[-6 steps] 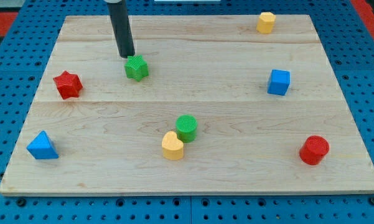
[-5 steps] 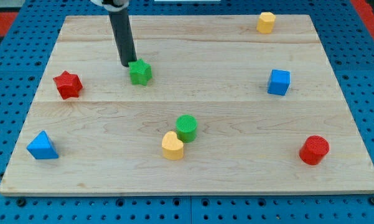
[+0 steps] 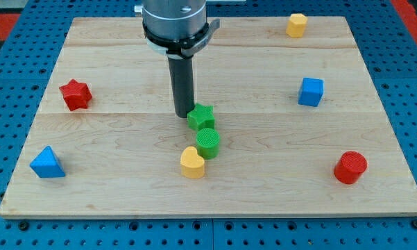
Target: Drag the green star to the top of green circle
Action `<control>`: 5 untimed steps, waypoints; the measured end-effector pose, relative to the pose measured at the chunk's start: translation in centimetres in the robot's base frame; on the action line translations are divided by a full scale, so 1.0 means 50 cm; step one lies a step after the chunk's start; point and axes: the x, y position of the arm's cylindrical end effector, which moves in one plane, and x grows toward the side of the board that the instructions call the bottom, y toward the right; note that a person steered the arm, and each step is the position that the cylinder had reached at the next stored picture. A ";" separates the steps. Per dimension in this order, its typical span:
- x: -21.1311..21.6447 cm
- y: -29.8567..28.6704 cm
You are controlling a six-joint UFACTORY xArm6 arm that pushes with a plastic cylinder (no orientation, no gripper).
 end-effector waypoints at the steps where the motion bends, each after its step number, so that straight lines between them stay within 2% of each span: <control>1: -0.094 -0.003; 2: -0.213 0.050; 3: -0.306 0.227; 4: -0.310 0.443; 5: -0.389 0.596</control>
